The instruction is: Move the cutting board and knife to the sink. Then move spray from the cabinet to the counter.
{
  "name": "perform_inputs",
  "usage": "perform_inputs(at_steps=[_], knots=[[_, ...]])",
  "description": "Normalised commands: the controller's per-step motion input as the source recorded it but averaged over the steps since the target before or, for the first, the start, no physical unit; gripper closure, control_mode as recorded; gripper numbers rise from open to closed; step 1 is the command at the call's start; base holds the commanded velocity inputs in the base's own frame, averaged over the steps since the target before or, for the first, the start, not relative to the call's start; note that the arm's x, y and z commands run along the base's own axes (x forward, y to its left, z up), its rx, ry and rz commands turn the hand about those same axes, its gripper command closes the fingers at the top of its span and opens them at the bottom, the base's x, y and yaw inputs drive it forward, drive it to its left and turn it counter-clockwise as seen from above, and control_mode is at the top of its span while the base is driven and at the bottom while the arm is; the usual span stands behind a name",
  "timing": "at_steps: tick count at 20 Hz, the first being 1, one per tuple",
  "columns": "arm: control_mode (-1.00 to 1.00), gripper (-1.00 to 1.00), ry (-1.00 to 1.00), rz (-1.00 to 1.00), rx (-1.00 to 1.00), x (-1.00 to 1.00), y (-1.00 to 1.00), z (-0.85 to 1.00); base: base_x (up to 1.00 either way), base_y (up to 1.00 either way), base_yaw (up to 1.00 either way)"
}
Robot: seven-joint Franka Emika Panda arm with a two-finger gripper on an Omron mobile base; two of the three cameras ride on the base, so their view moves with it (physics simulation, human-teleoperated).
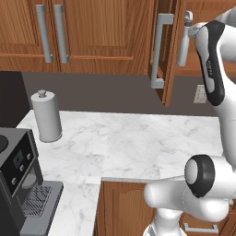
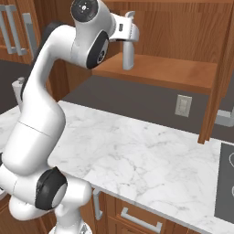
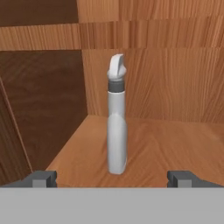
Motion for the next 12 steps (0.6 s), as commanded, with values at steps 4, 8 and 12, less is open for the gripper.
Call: perform_inputs(at_steps=[4, 8, 12], knots=[[-1.00, -1.00, 0.01, 0.00, -0.02, 0.35, 0.00, -0.06, 0.00, 0.00, 0.00], [-1.00, -1.00, 0.02, 0.00, -0.02, 0.39, 0.00, -0.07, 0.00, 0.00, 0.00], [-1.00, -1.00, 0.04, 0.00, -0.01, 0.33, 0.00, -0.03, 0.00, 0.00, 0.00]])
